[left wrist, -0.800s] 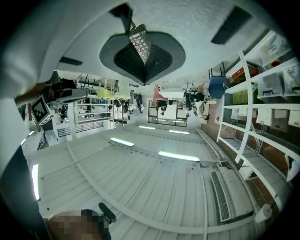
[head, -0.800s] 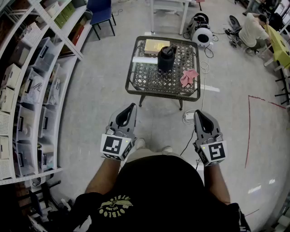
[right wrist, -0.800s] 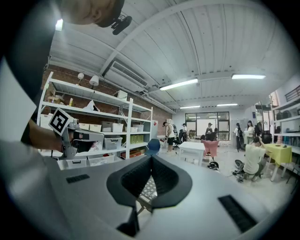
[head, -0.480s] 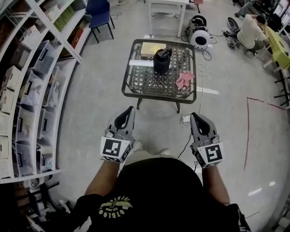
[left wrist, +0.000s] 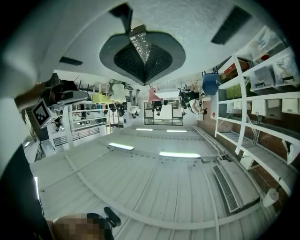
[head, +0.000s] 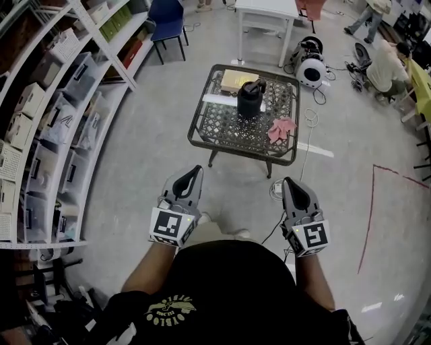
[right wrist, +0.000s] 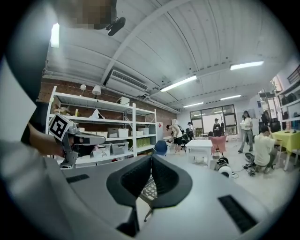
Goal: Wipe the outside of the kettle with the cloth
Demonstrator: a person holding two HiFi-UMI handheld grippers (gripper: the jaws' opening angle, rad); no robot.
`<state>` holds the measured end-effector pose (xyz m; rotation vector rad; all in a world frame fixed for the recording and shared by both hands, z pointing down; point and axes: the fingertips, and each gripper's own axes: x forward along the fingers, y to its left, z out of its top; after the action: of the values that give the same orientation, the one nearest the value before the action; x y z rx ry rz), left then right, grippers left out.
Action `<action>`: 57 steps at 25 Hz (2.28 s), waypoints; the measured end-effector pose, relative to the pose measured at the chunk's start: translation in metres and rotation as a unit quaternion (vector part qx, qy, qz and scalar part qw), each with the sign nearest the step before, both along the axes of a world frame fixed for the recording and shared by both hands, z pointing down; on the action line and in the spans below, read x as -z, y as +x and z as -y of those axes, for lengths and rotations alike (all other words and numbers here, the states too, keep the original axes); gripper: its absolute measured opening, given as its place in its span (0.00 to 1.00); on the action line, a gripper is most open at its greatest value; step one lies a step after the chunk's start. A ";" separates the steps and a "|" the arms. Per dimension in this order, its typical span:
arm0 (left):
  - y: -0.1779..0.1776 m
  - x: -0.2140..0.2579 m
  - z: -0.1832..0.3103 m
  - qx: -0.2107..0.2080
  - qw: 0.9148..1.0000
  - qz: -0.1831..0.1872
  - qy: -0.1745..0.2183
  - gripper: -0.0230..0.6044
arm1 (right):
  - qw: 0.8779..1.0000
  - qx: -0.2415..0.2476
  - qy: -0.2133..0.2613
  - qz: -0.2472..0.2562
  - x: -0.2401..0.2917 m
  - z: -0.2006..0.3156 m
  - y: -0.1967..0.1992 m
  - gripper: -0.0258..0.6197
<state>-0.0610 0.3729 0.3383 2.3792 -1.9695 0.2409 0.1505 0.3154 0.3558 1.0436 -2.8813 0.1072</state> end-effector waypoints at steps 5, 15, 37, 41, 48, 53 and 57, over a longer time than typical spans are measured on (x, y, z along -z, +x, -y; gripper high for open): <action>0.027 -0.002 0.011 -0.013 1.000 0.009 -0.003 0.04 | 1.000 0.001 -0.003 0.013 0.005 0.008 0.020 0.06; -0.010 -0.014 0.034 -0.030 1.000 0.001 -0.003 0.05 | 1.000 -0.020 -0.008 -0.011 -0.017 0.028 -0.011 0.06; -0.107 -0.019 0.191 -0.089 0.996 -0.025 -0.006 0.05 | 0.996 -0.089 -0.004 -0.028 -0.007 0.154 -0.096 0.06; -0.124 -0.017 0.213 -0.103 0.994 -0.033 -0.001 0.05 | 0.994 -0.106 -0.005 -0.033 -0.007 0.168 -0.110 0.06; -0.139 -0.021 0.244 -0.139 0.989 -0.051 -0.005 0.05 | 0.990 -0.136 -0.006 -0.044 -0.004 0.189 -0.133 0.06; -0.148 -0.025 0.256 -0.155 0.986 -0.059 -0.005 0.05 | 0.988 -0.149 -0.003 -0.049 0.002 0.195 -0.141 0.06; -0.149 -0.037 0.259 -0.154 0.986 -0.068 -0.017 0.05 | 0.986 -0.157 -0.008 -0.055 -0.002 0.193 -0.139 0.06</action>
<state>-0.2104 0.1141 0.3752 2.5932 -1.5245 0.1166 0.0119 0.1220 0.3575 1.4433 -2.5943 0.0882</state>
